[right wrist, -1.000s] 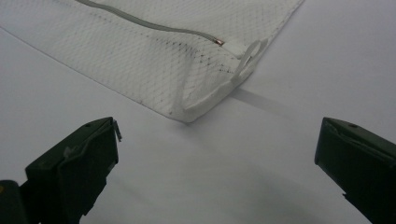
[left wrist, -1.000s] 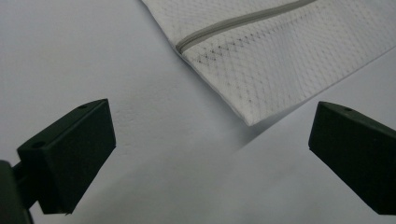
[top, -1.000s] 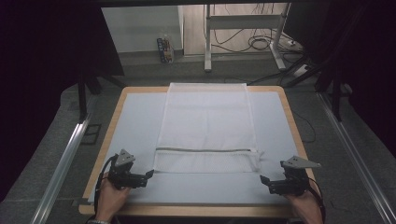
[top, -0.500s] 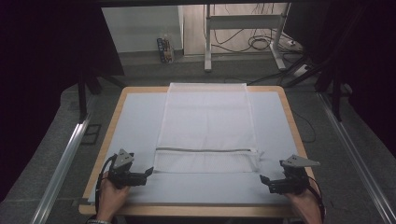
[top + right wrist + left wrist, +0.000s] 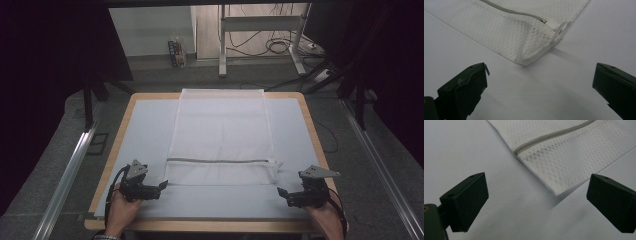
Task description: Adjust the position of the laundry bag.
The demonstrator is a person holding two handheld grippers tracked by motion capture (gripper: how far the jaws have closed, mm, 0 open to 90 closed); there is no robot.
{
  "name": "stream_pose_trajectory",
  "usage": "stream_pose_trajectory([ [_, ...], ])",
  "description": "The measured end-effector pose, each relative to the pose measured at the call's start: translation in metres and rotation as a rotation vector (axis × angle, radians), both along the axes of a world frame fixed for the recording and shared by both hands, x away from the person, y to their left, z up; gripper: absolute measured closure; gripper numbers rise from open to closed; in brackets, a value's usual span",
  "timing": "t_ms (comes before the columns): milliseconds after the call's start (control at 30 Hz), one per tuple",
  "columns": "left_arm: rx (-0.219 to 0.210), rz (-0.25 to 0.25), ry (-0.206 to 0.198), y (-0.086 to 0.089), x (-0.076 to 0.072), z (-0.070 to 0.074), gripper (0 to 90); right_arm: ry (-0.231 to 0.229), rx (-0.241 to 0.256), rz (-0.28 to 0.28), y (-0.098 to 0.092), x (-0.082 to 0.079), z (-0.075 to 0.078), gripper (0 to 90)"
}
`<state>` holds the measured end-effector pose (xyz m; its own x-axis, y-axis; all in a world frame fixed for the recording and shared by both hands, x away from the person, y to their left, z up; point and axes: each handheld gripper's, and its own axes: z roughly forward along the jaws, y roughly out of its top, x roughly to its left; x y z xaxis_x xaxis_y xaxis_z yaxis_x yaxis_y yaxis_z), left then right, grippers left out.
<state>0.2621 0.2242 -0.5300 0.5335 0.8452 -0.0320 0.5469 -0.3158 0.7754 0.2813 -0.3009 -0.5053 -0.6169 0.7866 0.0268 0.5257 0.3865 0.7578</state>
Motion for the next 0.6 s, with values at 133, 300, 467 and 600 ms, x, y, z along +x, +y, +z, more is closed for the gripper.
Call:
stream_pose_trajectory([
  [133,-0.021,-0.002,0.019,-0.002,0.003,0.001,5.5,-0.010,-0.007,0.007,0.002,0.002,0.001,0.0],
  [300,-0.037,0.002,0.038,-0.003,0.008,0.001,6.4,-0.013,-0.017,0.015,0.007,0.007,-0.001,1.0],
  [467,-0.049,0.014,0.039,-0.001,0.015,0.002,6.5,-0.011,-0.004,0.028,0.013,0.011,0.001,1.4],
  [600,-0.056,0.017,0.047,0.000,0.019,0.002,6.4,-0.017,0.016,0.007,0.015,0.015,0.002,1.3],
])
